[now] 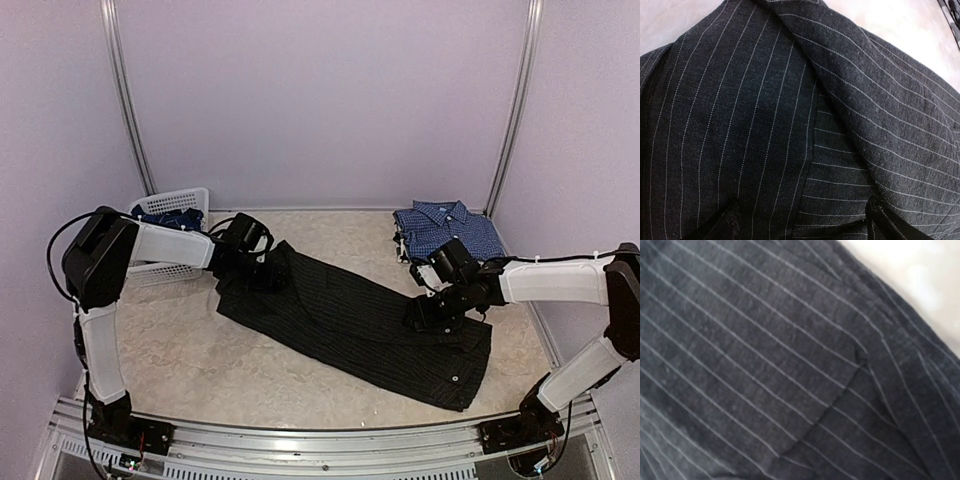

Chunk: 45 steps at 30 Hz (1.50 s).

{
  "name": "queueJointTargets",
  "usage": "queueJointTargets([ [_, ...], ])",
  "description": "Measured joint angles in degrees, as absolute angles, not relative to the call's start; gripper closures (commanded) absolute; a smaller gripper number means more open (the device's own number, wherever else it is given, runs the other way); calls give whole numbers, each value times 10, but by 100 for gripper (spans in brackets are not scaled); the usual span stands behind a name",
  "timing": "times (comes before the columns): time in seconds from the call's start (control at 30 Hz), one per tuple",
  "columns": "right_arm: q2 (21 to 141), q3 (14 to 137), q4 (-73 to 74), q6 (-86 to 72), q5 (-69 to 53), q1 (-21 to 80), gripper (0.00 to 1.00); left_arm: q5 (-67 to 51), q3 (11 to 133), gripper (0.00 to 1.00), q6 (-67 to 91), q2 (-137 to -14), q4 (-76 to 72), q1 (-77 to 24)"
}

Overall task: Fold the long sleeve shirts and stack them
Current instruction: Rotate the rectangle-folded shirt at the center of the board.

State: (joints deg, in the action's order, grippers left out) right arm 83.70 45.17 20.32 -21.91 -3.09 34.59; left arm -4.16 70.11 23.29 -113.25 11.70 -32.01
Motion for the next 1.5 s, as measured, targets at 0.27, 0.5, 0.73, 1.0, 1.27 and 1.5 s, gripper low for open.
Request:
queueJointTargets([
  [0.27,837,457,244,-226,9,346,35,-37,910,20,175,-1270,164,-291],
  [0.5,837,462,267,-218,-5,346,38,-35,1130,11,151,-1409,199,-257],
  [0.73,838,456,263,-206,-51,348,44,-59,1090,1,150,-1398,128,-232],
  [1.0,881,436,225,-199,-81,366,48,-89,962,1,150,-1280,75,-217],
  [1.27,895,436,177,-210,-91,438,48,-101,884,1,152,-1198,45,-217],
  [1.5,936,473,159,-239,-122,547,44,-63,716,1,162,-1056,44,-244],
])
